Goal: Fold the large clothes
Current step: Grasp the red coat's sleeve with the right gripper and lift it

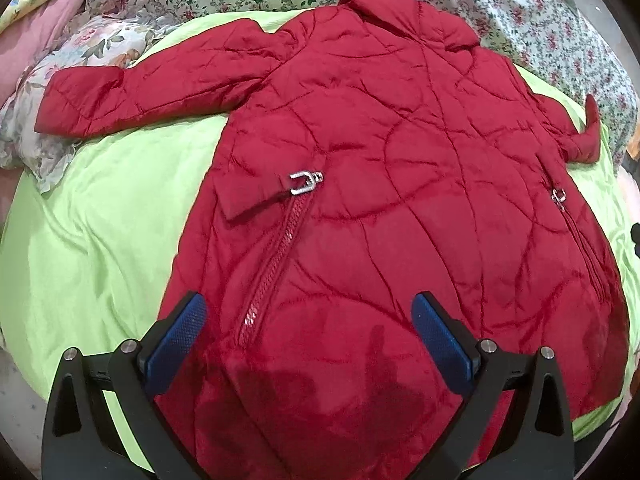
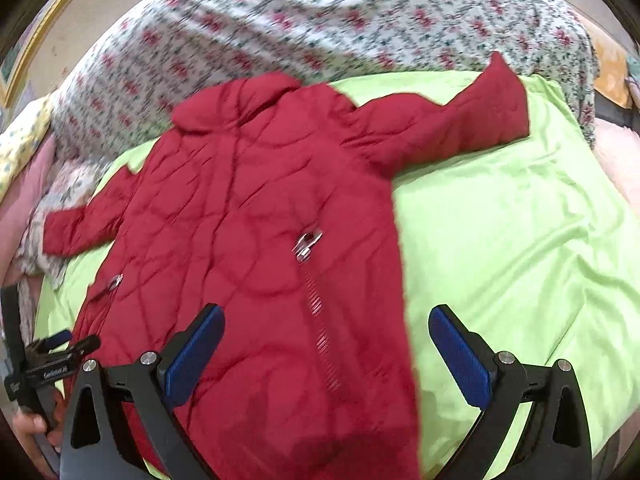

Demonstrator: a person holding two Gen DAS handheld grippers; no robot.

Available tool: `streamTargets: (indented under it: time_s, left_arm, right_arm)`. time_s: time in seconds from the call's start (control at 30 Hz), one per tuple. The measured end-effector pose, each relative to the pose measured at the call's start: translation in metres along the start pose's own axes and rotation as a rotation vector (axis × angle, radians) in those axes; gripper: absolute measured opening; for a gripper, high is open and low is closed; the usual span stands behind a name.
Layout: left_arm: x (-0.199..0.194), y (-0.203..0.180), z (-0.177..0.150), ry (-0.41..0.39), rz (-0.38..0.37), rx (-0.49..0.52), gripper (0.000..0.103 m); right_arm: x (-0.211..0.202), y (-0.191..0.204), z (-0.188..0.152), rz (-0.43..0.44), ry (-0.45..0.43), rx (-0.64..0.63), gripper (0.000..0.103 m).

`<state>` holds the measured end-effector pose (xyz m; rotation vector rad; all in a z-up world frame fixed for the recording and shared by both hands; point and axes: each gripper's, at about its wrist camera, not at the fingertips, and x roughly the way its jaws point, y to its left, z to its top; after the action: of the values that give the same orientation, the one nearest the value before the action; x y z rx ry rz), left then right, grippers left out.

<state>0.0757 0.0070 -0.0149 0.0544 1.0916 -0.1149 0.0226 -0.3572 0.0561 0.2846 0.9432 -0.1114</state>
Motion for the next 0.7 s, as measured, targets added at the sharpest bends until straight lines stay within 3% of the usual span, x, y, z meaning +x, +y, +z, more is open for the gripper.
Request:
streamTargets:
  time_s: [0.27, 0.37, 0.53, 0.7]
  left_arm:
    - [0.015, 0.005, 0.021, 0.025, 0.011, 0.0, 0.103]
    - [0.017, 0.005, 0.03, -0.008, 0.019, 0.002, 0.103]
    - [0.016, 0.007, 0.042, -0.075, -0.031, -0.028, 0.103]
    - [0.032, -0.009, 0.054, -0.054, -0.006, 0.063, 0.103]
  right_arm:
    - [0.017, -0.038, 0.04, -0.044, -0.055, 0.063, 0.102]
    - [0.027, -0.055, 0.057, -0.065, -0.07, 0.086, 0.102]
    - [0.043, -0.093, 0.09, -0.116, -0.113, 0.153, 0.101]
    - [0.062, -0.131, 0.127, -0.178, -0.173, 0.224, 0.101]
